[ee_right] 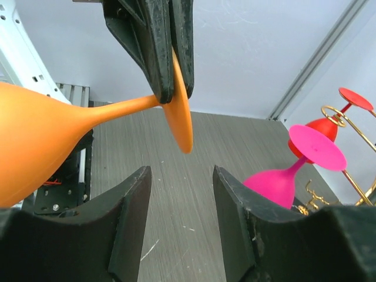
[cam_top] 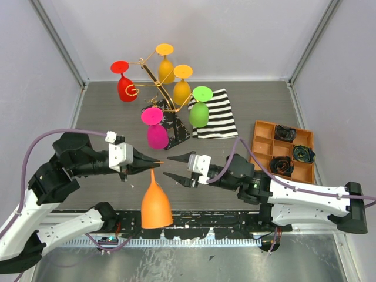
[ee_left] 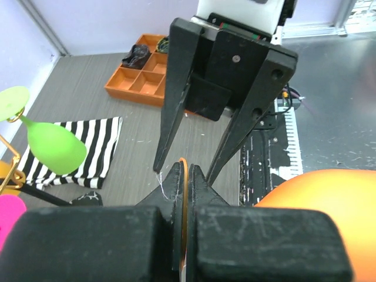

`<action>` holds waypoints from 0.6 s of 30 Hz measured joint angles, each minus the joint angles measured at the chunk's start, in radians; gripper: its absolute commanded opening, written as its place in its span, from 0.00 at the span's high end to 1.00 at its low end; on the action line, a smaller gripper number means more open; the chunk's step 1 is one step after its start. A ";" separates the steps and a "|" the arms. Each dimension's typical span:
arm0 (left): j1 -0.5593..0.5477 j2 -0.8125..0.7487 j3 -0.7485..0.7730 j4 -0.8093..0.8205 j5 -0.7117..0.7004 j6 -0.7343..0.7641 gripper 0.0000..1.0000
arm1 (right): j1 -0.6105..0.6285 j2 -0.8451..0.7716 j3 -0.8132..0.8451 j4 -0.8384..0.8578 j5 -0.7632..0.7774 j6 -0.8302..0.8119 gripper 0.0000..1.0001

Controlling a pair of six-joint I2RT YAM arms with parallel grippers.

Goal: Place the wine glass upside down on the wine glass rack
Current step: Turn the wine glass upside down at the wine rack.

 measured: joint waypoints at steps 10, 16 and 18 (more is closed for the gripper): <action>0.000 0.002 0.005 0.010 0.084 -0.009 1.00 | 0.000 0.035 0.029 0.063 -0.066 -0.002 0.71; 0.000 0.005 0.005 0.012 0.102 -0.009 1.00 | 0.000 0.040 0.033 0.078 -0.092 0.004 0.70; 0.000 0.006 0.004 0.013 0.108 -0.009 1.00 | 0.000 0.044 0.033 0.077 -0.100 0.005 0.70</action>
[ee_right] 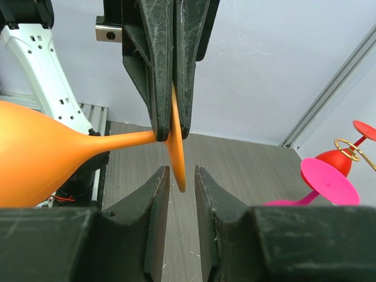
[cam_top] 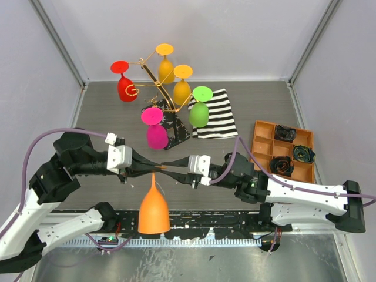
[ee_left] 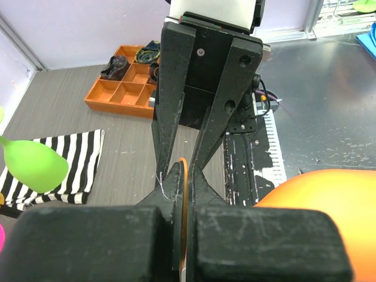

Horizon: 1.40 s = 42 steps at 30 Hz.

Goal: Place the wine glass upside down on the wine glass rack
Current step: Turn the wine glass upside down at the wine rack.

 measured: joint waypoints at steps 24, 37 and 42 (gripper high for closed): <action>0.000 -0.029 -0.041 0.094 -0.021 -0.107 0.24 | 0.001 0.011 0.002 -0.048 0.028 -0.076 0.99; 0.000 -0.142 -0.164 0.262 -0.319 -0.341 0.22 | 0.000 0.001 0.003 -0.058 0.296 -0.433 1.00; 0.000 -0.147 -0.224 0.285 -0.382 -0.419 0.26 | 0.000 0.014 0.009 0.017 0.360 -0.552 0.99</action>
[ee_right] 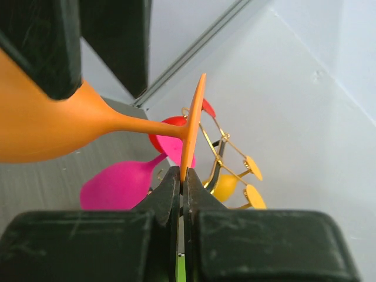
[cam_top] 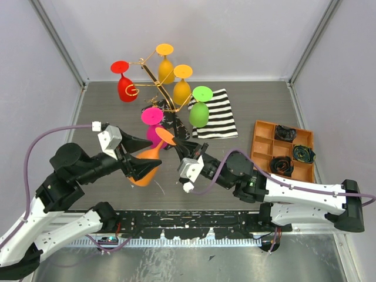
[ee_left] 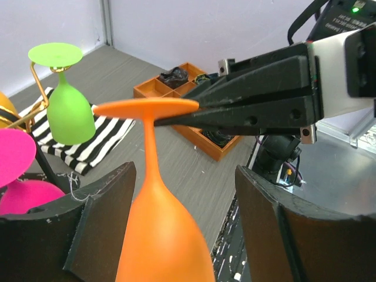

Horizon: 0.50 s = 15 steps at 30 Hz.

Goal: Place the wine glass upside down on the wine glass rack
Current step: Turn the wine glass upside down at the wine rack.

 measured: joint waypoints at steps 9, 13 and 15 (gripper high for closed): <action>0.000 -0.008 -0.039 0.029 -0.059 -0.051 0.44 | 0.000 0.023 0.011 0.075 0.000 -0.100 0.99; 0.000 0.013 -0.039 0.039 -0.066 -0.054 0.51 | 0.000 0.031 0.011 0.081 -0.022 -0.129 0.99; 0.000 0.025 -0.039 0.044 -0.066 -0.055 0.52 | 0.000 0.031 0.011 0.081 -0.031 -0.137 0.99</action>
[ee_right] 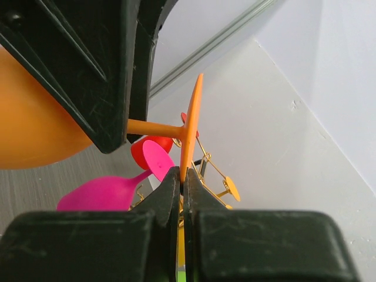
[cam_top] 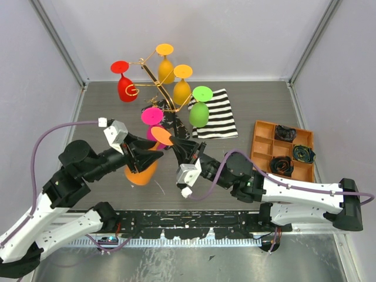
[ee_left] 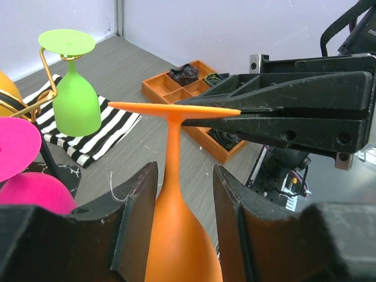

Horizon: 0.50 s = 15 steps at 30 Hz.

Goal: Place the wine glass upside down on the wine glass rack
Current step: Turn the wine glass upside down at the wine rack.

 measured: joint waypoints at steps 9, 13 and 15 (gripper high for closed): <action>0.000 0.048 0.000 0.012 0.005 0.003 0.78 | 0.001 0.004 0.000 -0.001 -0.033 -0.016 1.00; 0.001 0.050 0.000 0.016 0.004 0.005 0.88 | 0.001 0.004 0.000 -0.008 -0.034 -0.022 0.99; 0.001 0.046 0.000 0.016 0.001 0.005 0.94 | 0.001 0.004 0.000 -0.008 -0.037 -0.023 0.99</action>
